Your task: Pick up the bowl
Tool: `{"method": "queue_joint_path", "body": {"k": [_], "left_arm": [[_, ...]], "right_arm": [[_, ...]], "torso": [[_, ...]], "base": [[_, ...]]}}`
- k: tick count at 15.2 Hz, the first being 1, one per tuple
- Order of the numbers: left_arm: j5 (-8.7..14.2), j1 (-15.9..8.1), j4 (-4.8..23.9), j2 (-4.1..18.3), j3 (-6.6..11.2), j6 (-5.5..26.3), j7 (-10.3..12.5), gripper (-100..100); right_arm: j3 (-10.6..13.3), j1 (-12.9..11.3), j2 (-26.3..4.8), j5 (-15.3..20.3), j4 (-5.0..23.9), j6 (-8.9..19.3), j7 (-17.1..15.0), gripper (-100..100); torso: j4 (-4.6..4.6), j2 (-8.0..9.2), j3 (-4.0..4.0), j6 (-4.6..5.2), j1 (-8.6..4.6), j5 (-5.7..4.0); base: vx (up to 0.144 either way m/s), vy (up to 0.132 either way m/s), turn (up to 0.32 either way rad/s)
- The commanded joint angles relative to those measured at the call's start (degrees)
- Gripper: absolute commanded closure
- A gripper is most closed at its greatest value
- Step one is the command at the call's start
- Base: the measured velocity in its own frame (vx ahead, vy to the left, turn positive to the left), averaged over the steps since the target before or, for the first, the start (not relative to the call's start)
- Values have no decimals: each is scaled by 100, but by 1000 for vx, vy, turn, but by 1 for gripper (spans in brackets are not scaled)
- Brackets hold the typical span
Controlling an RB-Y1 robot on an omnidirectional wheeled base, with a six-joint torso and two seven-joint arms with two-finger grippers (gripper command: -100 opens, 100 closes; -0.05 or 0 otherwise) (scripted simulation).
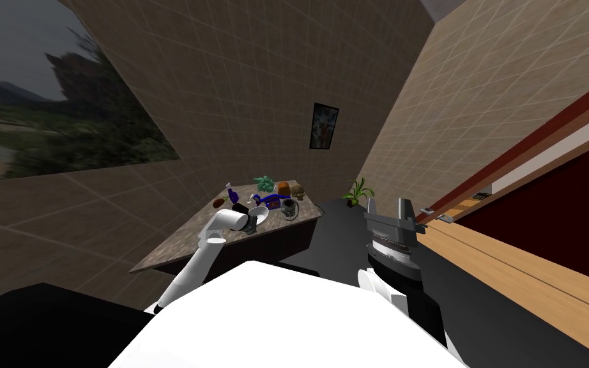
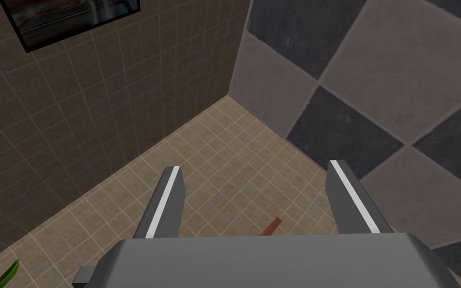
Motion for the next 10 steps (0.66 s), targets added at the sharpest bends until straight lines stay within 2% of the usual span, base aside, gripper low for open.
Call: {"method": "queue_joint_path", "body": {"k": [1, 4, 5, 9, 10], "left_arm": [[0, 0, 0, 0, 0, 0, 0, 100], [6, 8, 5, -7, -5, 10, 4, 100], [38, 22, -161, 19, 18, 136, 52, 100], [114, 51, -453, 57, 57, 390, 145, 100], [96, 35, -337, 48, 50, 290, 104, 100]], "right_arm": [[0, 0, 0, 0, 0, 0, 0, 0], [0, 0, 0, 0, 0, 0, 0, 0], [0, 0, 0, 0, 0, 0, 0, 0], [0, 0, 0, 0, 0, 0, 0, 0], [0, 0, 0, 0, 0, 0, 0, 0]], "torso": [[0, 0, 0, 0, 0, 0], [3, -7, -2, 4, 3, -4], [3, -9, -3, 4, 3, -5], [9, -9, 0, 5, 4, -9], [10, -8, 2, 5, 2, -10]], "base": [[0, 0, 0], [-2, -1, 4], [3, 5, 10], [11, 11, 12], [7, 5, 6]]}}
